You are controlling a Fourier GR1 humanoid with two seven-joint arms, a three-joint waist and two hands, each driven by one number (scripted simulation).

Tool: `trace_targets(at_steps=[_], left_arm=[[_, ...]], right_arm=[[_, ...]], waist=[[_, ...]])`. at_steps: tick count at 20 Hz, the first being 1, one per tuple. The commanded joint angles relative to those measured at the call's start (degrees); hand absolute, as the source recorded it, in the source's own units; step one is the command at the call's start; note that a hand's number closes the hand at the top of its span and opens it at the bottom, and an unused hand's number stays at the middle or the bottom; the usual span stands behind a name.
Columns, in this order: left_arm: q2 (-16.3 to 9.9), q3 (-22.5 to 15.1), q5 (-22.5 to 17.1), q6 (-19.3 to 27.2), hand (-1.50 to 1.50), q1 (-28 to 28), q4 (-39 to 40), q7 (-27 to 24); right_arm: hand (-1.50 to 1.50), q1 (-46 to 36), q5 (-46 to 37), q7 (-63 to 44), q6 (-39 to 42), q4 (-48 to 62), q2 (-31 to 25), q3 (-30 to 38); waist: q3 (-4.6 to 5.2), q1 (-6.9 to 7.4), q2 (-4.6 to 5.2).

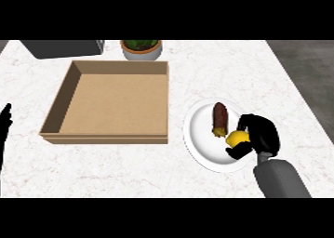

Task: Pick the lemon from the plate and place it in the cardboard box

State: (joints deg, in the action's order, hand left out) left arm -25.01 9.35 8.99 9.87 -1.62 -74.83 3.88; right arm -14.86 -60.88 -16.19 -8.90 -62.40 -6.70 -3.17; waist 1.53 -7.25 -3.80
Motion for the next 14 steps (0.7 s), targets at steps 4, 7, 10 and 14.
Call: trace_targets(at_steps=[4,7,10,14], left_arm=[[0.07,-0.57,0.46,-0.14,0.00,-0.01,-0.18,-0.24],[0.48,-1.11,-0.16,-1.17,0.00,-0.75,-0.41,-0.76],[0.00,-2.19,0.38,-1.98,0.00,-3.15,-1.42,0.59],[0.99,-3.98,0.65,-3.13,0.00,-4.71,-1.41,0.03]], right_arm=[[1.50,-3.35,-15.20,-21.83,-9.39,-12.52,6.52,-6.32],[1.50,-5.24,-20.72,-31.02,-7.11,-17.73,6.61,-13.34],[1.50,-9.96,-23.14,-42.31,-2.41,-21.05,6.65,-20.85],[1.50,-19.05,-21.79,-59.34,3.99,-23.89,6.68,-30.28]], waist=[[-0.65,2.08,0.59],[-0.89,3.95,1.19],[-1.15,6.37,1.87],[-1.36,9.40,3.09]])
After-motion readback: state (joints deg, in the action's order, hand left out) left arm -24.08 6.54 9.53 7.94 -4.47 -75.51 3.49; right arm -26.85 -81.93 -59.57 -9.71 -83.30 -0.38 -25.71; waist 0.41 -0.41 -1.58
